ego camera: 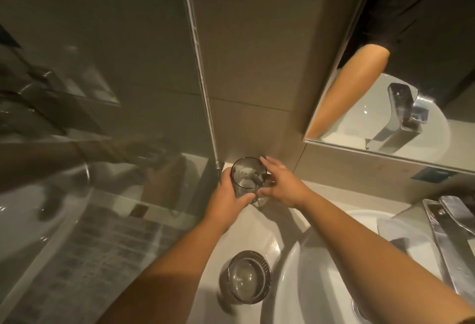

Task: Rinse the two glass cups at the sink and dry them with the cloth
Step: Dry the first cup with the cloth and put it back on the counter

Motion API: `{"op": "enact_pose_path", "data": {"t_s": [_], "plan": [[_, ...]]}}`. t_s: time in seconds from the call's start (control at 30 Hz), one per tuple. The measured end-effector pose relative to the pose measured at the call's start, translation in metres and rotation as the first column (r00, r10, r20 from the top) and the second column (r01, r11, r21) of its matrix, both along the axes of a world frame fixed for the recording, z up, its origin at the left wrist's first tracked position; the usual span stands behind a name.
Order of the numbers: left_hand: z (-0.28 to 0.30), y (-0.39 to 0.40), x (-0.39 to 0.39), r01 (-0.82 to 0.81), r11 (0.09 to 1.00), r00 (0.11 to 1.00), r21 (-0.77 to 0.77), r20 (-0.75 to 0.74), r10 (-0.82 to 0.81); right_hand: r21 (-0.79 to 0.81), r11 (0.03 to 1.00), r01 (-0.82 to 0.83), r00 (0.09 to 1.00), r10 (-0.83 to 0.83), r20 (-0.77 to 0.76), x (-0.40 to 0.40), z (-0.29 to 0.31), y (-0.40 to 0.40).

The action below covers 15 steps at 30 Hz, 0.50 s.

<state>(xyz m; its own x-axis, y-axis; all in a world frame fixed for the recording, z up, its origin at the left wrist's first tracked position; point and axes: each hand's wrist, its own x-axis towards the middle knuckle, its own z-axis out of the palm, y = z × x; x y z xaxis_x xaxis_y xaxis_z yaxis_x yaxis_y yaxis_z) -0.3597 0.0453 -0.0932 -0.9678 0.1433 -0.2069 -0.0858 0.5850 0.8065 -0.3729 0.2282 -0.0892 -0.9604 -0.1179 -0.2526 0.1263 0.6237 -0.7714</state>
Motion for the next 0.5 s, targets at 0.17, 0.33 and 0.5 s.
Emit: {"op": "enact_pose_path", "data": {"t_s": [0.17,0.33,0.5], "plan": [[0.005,-0.001,-0.002,0.051,0.998,0.999,-0.043,0.01,-0.051,0.038,0.999,0.012,1.0,-0.012,-0.01,0.003,0.002,0.001],[0.014,-0.007,-0.001,0.072,0.992,0.997,-0.103,0.038,-0.069,0.11,0.989,0.093,0.994,-0.087,-0.065,0.014,0.017,0.006],[0.028,-0.019,0.014,0.049,0.993,0.999,-0.107,0.025,-0.047,0.188,0.971,0.15,0.985,-0.13,-0.113,0.039,0.043,0.019]]}}
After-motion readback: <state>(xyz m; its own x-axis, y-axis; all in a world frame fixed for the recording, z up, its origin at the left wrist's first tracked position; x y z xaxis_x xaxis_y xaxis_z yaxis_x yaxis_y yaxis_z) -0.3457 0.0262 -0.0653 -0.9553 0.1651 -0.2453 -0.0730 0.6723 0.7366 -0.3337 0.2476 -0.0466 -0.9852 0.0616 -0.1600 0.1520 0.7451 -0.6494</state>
